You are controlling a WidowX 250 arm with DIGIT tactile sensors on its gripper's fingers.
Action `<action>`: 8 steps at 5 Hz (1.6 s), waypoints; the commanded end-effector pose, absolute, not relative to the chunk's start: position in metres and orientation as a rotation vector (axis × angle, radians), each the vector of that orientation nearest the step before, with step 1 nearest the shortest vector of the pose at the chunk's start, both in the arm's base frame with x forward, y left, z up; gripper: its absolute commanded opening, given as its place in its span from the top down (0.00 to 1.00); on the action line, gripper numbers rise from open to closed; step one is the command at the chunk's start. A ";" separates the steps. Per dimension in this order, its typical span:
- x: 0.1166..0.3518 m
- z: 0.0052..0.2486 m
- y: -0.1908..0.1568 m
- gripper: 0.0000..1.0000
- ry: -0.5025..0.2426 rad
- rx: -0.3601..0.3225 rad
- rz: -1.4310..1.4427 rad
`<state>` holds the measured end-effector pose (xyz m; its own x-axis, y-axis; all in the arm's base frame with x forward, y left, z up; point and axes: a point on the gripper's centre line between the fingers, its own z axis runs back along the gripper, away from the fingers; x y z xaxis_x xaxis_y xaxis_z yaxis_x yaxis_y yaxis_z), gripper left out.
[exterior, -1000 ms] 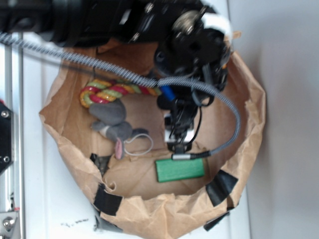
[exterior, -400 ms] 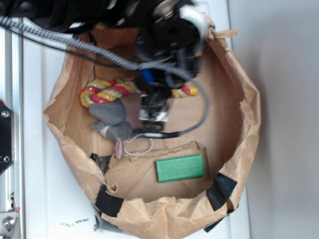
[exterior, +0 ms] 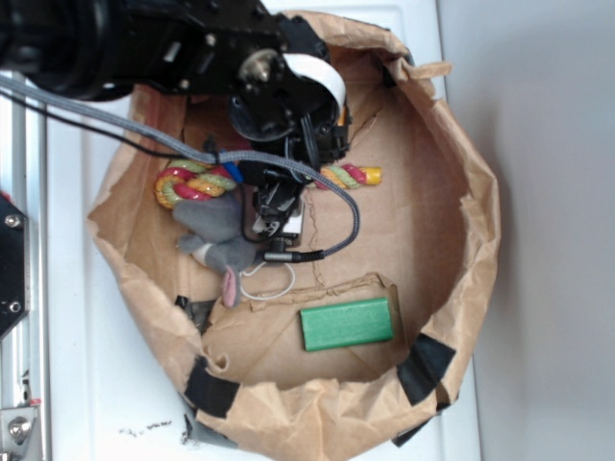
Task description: Grab the multicolored rope.
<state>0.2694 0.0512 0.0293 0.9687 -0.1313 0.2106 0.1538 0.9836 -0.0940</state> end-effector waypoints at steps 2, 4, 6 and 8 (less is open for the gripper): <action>0.301 0.011 0.028 1.00 -0.238 -0.064 -0.088; 0.303 0.015 0.030 1.00 -0.253 -0.087 -0.080; 0.276 0.069 0.031 1.00 -0.258 -0.127 -0.121; 0.236 0.169 0.039 1.00 -0.142 -0.230 -0.232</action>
